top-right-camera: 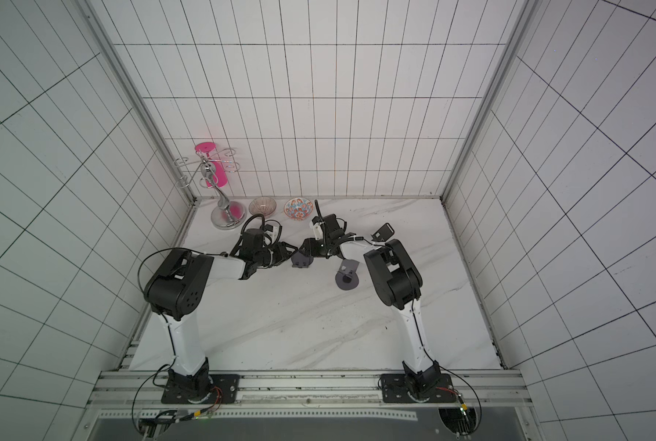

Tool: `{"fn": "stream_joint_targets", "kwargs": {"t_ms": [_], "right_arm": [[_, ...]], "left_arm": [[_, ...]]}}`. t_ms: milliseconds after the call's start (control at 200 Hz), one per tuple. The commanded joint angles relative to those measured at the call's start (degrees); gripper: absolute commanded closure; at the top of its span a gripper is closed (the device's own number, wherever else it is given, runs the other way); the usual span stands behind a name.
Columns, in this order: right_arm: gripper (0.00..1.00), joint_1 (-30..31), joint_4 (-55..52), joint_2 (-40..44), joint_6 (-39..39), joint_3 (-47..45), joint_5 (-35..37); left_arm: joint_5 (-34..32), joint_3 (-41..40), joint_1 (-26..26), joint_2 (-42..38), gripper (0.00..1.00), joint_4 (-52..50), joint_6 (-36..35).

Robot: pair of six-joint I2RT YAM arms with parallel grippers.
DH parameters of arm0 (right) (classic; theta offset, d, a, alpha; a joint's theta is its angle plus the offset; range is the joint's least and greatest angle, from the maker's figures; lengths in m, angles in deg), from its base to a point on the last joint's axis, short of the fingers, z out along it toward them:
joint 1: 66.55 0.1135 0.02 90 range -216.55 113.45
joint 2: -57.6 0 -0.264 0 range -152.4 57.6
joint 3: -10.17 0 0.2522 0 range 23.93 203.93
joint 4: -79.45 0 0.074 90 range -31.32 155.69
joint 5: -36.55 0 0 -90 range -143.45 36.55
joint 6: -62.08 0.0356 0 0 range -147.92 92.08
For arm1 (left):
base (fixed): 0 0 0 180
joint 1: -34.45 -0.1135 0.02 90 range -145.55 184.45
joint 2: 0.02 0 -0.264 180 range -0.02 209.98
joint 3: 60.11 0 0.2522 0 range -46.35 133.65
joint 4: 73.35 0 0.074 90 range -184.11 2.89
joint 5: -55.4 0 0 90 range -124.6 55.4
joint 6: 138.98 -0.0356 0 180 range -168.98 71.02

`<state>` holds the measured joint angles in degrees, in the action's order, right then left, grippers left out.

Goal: Open the phone stand
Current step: Pick up the phone stand at the center of the board.

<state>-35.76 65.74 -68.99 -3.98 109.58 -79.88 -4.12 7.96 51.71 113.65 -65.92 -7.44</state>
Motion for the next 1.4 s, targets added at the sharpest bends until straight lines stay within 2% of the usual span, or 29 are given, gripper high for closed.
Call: {"fn": "stream_joint_targets", "kwargs": {"t_ms": [0,125,315,485,615,795,950,1069,1234,1394], "right_arm": [[0.5,0.33,0.3,-1.46,0.18,1.59,-1.85],[0.57,0.33,1.2,-1.54,1.29,0.7,-2.91],[0.56,0.06,2.95,-1.38,2.66,-1.74,-2.63],[0.59,-0.82,7.64,-1.91,5.99,-3.55,-5.86],[0.7,-0.92,8.11,-2.09,6.37,-3.71,-6.99],[0.76,-0.93,9.7,-2.07,7.99,-4.99,-8.01],[0.86,-1.01,11.16,-2.18,9.27,-5.58,-9.11],[1.0,-1.0,11.37,-1.93,9.54,-5.66,-9.34],[1.0,-1.36,12.35,-1.75,10.48,-6.19,-10.18],[1.0,-2.24,15.11,-0.67,12.75,-7.45,-12.54]], "left_arm": [[1.9,0.74,-0.03,0.97,0.58,3.08,1.41],[2.39,0.11,-0.09,0.85,0.6,3.55,1.87],[2.76,-0.42,-0.29,1.25,0.63,3.79,2.07],[3.36,-0.44,-0.37,2.25,0.63,4.31,2.3],[3.36,-0.33,-0.56,3.22,0.63,4.47,2.4],[3.35,-0.63,-0.56,4.16,0.63,5.17,2.75],[3.42,-0.87,-0.55,4.26,0.63,5.51,2.85],[3.53,-1.12,-0.64,4.17,0.63,5.99,3.19],[4.08,-1.85,-0.88,4.06,0.63,7.47,4.11],[6.64,-5.84,-3.32,0.59,0.63,14.15,9.43]]}}
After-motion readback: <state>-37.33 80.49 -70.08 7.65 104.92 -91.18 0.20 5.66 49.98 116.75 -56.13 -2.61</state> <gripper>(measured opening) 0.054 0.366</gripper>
